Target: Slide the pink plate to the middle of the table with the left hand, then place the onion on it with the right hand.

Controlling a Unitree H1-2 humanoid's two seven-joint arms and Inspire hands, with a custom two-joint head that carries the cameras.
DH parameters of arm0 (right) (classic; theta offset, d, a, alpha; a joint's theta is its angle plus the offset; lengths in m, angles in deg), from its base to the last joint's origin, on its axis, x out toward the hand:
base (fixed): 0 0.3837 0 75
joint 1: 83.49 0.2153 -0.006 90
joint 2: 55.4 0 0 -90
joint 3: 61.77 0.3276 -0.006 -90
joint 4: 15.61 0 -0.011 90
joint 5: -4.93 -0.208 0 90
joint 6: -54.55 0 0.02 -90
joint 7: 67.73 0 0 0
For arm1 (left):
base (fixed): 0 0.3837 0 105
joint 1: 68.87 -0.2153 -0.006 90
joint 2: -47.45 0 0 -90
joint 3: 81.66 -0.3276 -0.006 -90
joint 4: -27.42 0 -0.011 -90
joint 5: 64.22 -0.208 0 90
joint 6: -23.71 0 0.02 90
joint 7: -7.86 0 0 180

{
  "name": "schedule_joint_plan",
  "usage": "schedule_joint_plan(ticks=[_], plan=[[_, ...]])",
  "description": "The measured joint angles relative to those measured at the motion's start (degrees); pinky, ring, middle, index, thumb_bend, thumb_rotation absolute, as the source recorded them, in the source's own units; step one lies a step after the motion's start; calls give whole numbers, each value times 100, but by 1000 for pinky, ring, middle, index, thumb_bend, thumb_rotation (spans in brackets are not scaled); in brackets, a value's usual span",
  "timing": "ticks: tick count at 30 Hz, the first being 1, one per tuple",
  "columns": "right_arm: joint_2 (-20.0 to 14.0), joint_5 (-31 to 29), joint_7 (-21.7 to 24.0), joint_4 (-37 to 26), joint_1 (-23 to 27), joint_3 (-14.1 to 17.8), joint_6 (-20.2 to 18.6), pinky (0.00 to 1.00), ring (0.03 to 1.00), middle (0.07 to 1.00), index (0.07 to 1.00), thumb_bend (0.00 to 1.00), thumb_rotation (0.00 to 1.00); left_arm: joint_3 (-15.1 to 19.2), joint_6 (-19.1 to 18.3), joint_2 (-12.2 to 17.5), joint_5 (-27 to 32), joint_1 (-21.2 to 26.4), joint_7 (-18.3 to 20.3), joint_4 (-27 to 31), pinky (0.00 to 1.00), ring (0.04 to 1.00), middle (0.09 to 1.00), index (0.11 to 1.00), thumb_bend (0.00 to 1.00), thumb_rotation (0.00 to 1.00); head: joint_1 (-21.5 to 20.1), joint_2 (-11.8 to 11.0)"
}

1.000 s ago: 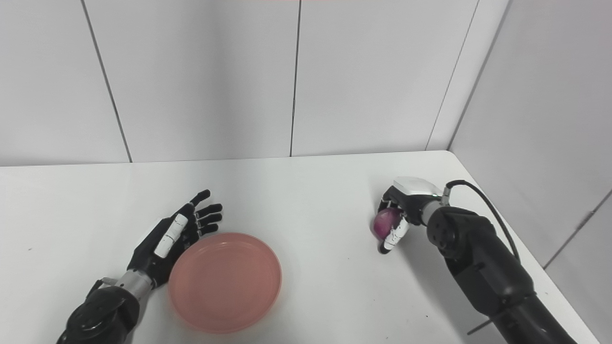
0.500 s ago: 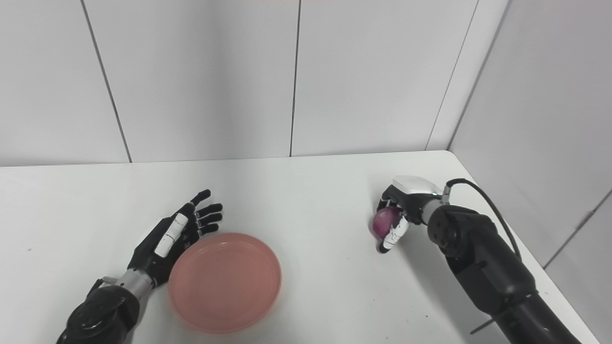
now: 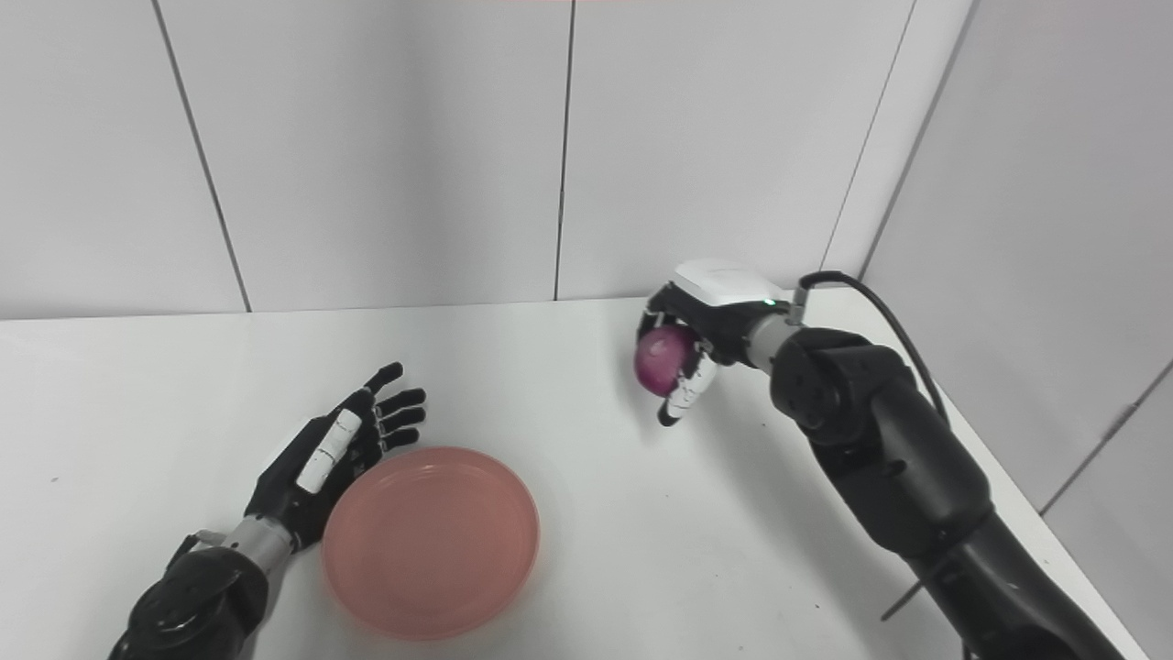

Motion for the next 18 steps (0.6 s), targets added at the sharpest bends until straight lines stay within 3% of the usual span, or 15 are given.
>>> schedule_joint_plan(ticks=[5, 10, 18], plan=[[190, 31, 46, -94, 143, -78, 3, 330, 395, 435, 529, 524, 9, -5, 9, -16, -3, 0, -1, -9, 887, 867, 865, 933, 886, 805, 149, -18], [394, -25, 45, -80, 232, -95, 31, 285, 349, 477, 490, 530, 9, -16, 129, -82, -27, 14, -5, -93, 892, 866, 870, 933, 881, 809, 316, -35], [750, -185, 8, 82, 340, -214, 382, 238, 302, 474, 489, 529, 10, -48, 146, -200, -141, 10, -171, -83, 897, 867, 874, 937, 856, 814, 975, -35]])
